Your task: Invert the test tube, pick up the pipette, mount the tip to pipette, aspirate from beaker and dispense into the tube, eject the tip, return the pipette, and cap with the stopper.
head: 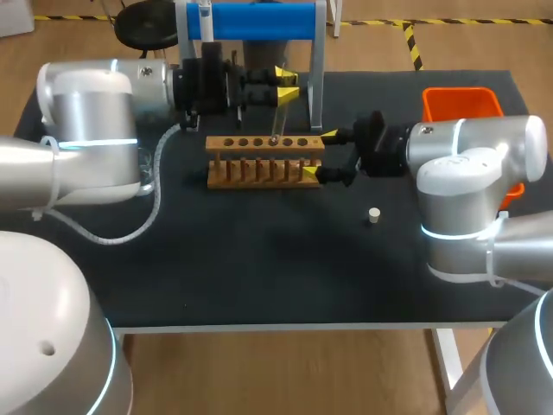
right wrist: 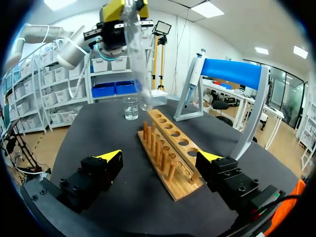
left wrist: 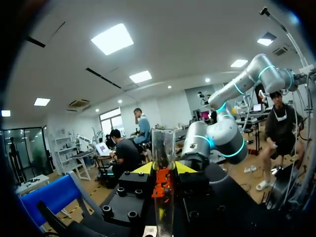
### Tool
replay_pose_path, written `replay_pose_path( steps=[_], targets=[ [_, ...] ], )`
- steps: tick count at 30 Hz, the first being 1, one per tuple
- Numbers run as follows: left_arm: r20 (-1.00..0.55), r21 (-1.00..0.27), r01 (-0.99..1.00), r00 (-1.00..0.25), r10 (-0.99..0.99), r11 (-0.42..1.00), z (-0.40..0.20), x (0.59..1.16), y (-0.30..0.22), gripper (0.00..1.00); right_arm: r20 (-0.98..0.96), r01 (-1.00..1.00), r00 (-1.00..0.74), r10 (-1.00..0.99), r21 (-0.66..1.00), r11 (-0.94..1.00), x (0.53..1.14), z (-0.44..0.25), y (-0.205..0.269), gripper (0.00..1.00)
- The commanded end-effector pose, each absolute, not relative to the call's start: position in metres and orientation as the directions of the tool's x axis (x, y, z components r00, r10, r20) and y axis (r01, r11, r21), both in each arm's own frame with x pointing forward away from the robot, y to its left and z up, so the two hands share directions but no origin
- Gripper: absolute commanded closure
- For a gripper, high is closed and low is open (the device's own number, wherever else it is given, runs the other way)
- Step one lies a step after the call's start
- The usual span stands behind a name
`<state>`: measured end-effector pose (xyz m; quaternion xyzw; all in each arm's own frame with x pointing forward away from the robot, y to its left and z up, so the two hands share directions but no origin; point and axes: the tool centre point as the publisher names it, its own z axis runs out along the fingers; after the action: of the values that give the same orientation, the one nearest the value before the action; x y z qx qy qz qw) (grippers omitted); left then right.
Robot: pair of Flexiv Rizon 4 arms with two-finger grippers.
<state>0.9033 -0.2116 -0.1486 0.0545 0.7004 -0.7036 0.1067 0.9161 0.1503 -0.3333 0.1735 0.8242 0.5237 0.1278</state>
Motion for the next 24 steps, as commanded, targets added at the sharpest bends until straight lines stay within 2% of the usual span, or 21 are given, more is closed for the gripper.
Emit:
replay_pose_path(
  steps=[1, 24],
  targets=[
    [-0.218, -0.976, 0.219, -0.974, -0.054, -0.015, -0.159, 0.922, -0.211, 1.00, -0.030, 0.153, -0.907, 0.420, 0.907, 0.394, 0.916, -0.333, 0.151, 0.00],
    [-0.149, -0.988, 0.151, -0.988, -0.043, -0.040, -0.174, 0.951, -0.204, 1.00, -0.030, 0.153, -0.907, 0.420, 0.907, 0.394, 0.916, -0.333, 0.151, 0.00]
  ],
)
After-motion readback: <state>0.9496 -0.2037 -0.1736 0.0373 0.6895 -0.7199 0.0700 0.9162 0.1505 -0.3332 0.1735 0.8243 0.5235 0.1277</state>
